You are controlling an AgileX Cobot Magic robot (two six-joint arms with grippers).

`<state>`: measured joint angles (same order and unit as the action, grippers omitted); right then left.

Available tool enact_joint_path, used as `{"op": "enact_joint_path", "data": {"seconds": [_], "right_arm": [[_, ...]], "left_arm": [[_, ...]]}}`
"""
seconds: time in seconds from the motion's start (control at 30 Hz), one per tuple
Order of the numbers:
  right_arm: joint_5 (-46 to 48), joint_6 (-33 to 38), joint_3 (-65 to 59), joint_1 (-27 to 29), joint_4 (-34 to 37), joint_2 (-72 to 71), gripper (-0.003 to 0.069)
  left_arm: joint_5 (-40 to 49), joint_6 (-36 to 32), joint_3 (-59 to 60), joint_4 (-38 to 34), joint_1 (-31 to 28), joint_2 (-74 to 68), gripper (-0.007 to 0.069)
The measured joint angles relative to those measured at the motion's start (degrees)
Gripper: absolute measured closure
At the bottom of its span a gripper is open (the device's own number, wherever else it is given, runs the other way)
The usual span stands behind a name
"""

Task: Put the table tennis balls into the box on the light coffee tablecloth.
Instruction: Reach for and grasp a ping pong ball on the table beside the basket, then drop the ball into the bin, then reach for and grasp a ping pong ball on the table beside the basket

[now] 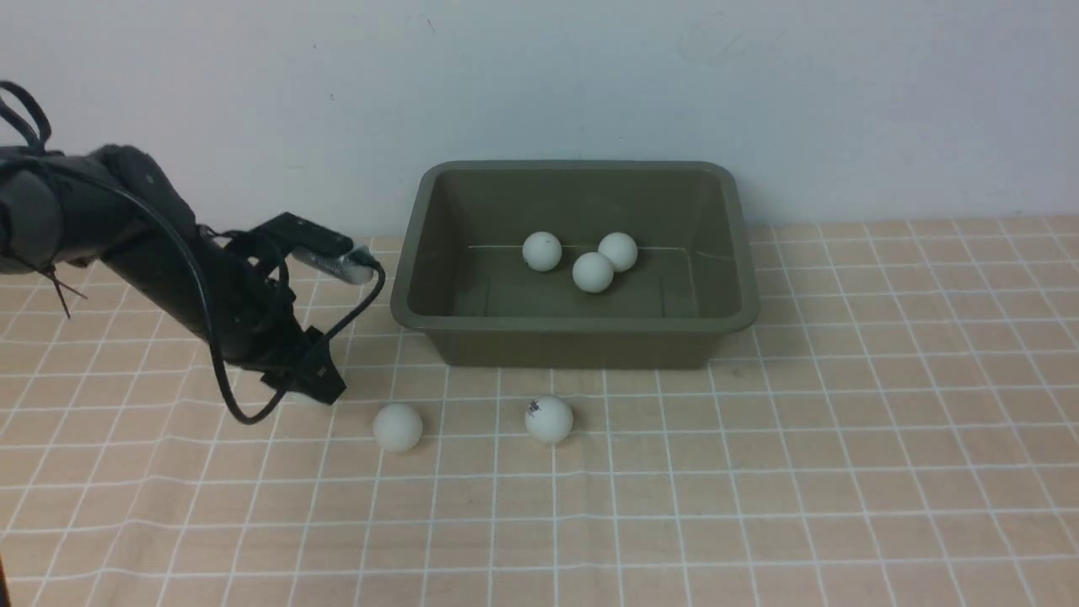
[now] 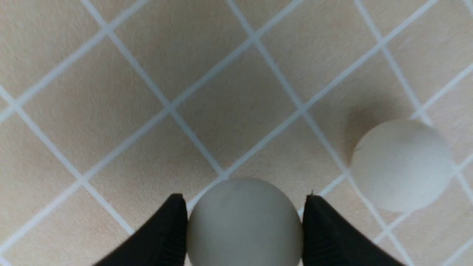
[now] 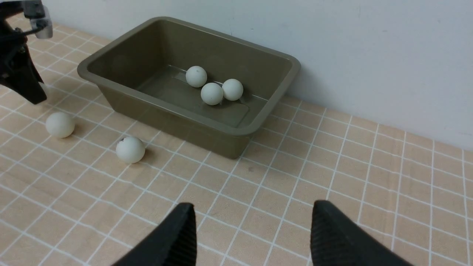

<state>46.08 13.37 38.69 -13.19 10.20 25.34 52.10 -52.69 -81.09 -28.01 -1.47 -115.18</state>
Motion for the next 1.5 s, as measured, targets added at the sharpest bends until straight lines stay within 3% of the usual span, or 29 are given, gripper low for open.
{"op": "enact_joint_path", "data": {"seconds": [0.13,0.27,0.4,0.53,0.73,0.83,1.0,1.3,1.5], "right_arm": [[0.0,0.0,0.0,0.0,0.0,0.0,0.0269],[0.0,0.0,0.0,0.0,0.0,0.0,0.0269],[0.0,-0.1,0.0,0.0,0.0,0.0,0.0269],[0.0,-0.1,0.0,0.0,0.1,0.0,0.0269],[1.7,-0.1,0.0,0.0,0.2,0.0,0.0269],[1.9,-0.1,0.0,0.0,0.2,0.0,0.0269],[1.9,-0.1,0.0,0.0,0.2,0.0,0.0269],[1.9,0.0,0.0,0.0,-0.3,0.0,0.0269],[1.9,0.0,0.0,0.0,-0.9,0.0,0.0269]], "left_arm": [[7.7,0.1,-9.2,-4.2,0.0,2.2,0.0306],[10.4,0.4,-16.7,-9.7,1.0,2.2,0.0306],[10.8,0.5,-22.7,-9.8,4.5,-0.6,0.0306],[10.8,0.5,-27.6,-7.1,8.9,-5.1,0.0301],[11.1,6.2,-34.1,0.5,12.5,-9.0,0.0113],[15.5,10.0,-37.5,5.0,12.5,-8.3,0.0073],[18.2,14.0,-42.1,10.9,11.3,-4.2,0.0074],[19.4,19.1,-42.4,15.0,8.6,2.8,0.0076],[19.5,25.1,-35.8,18.8,8.6,5.4,0.0153]]}}
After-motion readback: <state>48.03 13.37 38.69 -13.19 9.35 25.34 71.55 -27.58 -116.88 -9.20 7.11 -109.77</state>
